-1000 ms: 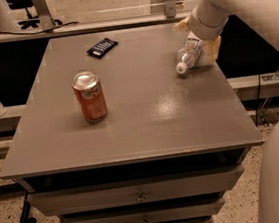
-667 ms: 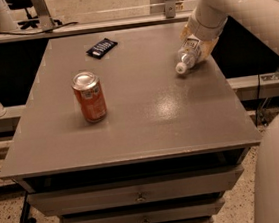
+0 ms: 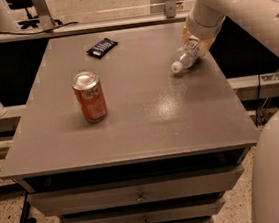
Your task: Pick blue plastic bottle
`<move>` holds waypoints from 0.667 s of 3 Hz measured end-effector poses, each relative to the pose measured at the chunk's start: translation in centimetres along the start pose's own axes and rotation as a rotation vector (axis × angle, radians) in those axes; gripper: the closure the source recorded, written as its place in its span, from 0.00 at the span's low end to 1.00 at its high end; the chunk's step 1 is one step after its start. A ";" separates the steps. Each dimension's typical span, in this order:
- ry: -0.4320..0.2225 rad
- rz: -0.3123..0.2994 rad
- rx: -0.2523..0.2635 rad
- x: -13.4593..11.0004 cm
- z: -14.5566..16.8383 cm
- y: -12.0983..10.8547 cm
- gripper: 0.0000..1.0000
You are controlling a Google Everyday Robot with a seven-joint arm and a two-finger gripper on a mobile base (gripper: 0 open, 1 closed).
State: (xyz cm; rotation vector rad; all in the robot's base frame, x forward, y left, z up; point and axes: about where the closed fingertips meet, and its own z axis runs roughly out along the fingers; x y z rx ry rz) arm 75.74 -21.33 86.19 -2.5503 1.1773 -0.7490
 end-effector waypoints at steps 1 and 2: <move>-0.002 -0.005 -0.001 -0.2 -0.3 -0.1 1.00; -0.026 -0.010 0.015 -0.9 -1.2 -0.6 1.00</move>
Offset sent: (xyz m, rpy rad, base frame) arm -0.0172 0.0212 0.0260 0.0496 0.0015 0.0496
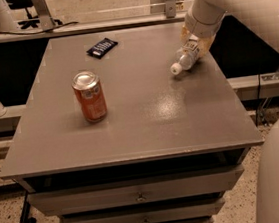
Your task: Pick blue plastic bottle
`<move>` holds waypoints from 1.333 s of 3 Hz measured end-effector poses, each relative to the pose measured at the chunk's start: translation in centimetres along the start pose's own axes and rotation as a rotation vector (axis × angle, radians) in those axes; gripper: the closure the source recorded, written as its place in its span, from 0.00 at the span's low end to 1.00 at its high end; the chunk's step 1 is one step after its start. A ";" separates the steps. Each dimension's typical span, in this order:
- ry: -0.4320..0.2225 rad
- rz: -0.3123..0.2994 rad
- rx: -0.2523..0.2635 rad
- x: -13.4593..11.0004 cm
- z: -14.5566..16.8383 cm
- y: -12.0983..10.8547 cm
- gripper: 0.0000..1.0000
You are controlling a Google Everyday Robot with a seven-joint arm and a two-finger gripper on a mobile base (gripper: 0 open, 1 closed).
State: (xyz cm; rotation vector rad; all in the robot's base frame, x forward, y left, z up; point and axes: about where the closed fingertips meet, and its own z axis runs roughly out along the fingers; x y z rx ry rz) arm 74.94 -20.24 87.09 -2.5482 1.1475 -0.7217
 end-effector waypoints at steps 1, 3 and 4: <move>-0.068 0.008 0.033 -1.8 -2.2 -0.8 1.00; -0.335 0.071 0.132 -8.8 -8.6 -1.6 1.00; -0.465 0.101 0.211 -12.1 -11.1 -2.3 1.00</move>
Offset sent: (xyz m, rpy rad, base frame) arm -0.0983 0.0795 0.0631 0.3731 0.1605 0.1294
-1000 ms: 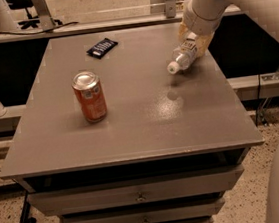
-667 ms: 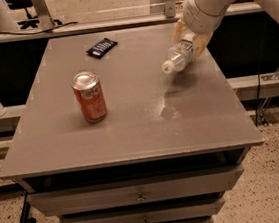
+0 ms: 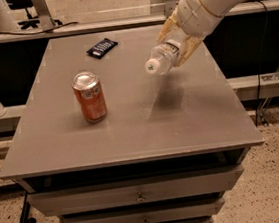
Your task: Pick blue plastic bottle
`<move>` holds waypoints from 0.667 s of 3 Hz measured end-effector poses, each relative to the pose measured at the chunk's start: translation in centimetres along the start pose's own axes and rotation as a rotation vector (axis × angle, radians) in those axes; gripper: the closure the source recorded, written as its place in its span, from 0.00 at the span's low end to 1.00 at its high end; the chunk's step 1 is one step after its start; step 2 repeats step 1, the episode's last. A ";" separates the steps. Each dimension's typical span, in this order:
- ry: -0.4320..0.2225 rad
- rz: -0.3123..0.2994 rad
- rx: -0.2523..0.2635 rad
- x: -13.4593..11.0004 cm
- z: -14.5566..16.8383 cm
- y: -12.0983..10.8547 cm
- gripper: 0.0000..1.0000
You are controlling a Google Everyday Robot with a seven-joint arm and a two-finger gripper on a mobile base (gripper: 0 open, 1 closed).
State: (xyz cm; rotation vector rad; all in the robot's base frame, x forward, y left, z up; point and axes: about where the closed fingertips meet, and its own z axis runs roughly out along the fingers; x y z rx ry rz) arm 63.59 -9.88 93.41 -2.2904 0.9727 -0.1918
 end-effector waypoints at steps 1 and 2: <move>-0.032 0.006 0.012 -0.9 0.2 -0.4 1.00; -0.032 0.006 0.012 -0.9 0.2 -0.4 1.00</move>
Offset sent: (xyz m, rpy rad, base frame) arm 0.0000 0.0000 0.0000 0.0000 0.0000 0.0000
